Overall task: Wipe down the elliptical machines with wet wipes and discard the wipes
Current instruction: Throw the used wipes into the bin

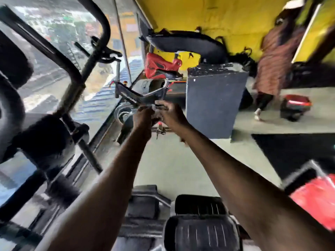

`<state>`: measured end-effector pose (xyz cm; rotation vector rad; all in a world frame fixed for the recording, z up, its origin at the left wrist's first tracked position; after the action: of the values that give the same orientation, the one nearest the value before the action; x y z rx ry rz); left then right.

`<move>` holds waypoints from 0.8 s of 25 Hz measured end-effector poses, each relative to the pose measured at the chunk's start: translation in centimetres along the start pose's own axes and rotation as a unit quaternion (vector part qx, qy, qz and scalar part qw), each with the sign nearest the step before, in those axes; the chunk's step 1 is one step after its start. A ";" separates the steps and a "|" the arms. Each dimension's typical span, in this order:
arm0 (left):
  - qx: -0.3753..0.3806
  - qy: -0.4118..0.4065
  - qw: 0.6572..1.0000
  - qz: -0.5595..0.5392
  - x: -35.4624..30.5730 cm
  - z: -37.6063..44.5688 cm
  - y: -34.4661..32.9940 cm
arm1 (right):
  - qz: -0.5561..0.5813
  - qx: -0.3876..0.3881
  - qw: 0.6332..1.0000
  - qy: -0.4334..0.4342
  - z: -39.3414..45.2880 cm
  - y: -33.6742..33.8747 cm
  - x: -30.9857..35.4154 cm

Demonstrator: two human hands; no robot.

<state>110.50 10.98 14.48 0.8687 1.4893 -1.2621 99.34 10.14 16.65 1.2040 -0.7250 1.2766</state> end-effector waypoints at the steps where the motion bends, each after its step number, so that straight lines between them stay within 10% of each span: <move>1: 0.032 0.026 0.999 -0.003 2.7 -1.4 -2.9 | -0.006 -0.045 0.999 -0.026 -2.9 3.3 -1.9; 10: 0.401 0.167 0.898 0.067 18.0 -23.6 -35.7 | -0.040 -0.300 0.938 -0.167 -30.3 36.1 -9.6; 20: 0.516 0.245 0.814 0.099 32.1 -49.9 -69.3 | -0.015 -0.507 0.815 -0.281 -60.0 68.4 -15.6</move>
<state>25.75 43.04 3.86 2.1353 0.9201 -1.7696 18.51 52.75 3.55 0.6418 -1.5546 0.3049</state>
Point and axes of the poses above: each hand's wrist, its own z-axis towards the middle knuckle, its own y-axis out of the back of the hand, x = y × z, the point moved 6 cm from there along z, towards the middle knuckle, and after that the axes turned 7 degrees about x, right-handed, at the moved point
